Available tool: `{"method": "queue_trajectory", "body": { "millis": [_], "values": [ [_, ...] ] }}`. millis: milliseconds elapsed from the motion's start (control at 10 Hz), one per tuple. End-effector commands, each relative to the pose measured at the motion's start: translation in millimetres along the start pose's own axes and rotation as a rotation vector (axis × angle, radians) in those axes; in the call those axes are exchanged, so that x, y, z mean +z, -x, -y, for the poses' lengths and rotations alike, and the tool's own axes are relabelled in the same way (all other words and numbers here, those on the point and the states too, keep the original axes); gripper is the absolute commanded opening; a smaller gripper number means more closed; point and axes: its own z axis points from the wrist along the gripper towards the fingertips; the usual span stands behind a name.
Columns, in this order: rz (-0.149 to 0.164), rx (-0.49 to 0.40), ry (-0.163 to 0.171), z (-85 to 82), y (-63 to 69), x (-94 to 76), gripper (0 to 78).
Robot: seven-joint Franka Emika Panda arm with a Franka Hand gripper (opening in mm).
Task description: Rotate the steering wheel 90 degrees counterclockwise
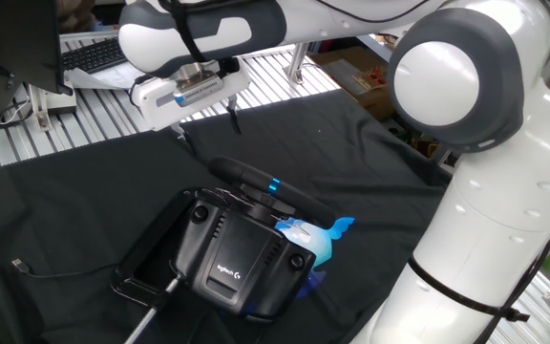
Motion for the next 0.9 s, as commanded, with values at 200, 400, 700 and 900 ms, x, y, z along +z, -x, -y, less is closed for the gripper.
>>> {"method": "queue_trajectory", "body": {
  "millis": [200, 400, 700, 900],
  "values": [
    [0.003, 0.006, -0.008, -10.7, 2.2, 3.4, 77.5],
    [0.007, 0.018, -0.018, -16.6, 4.4, 9.0, 77.5],
    [0.003, 0.041, -0.024, -19.3, 3.7, 15.3, 77.5],
    [-0.007, 0.067, -0.032, -19.1, -0.1, 20.6, 77.5]
  ]
}}
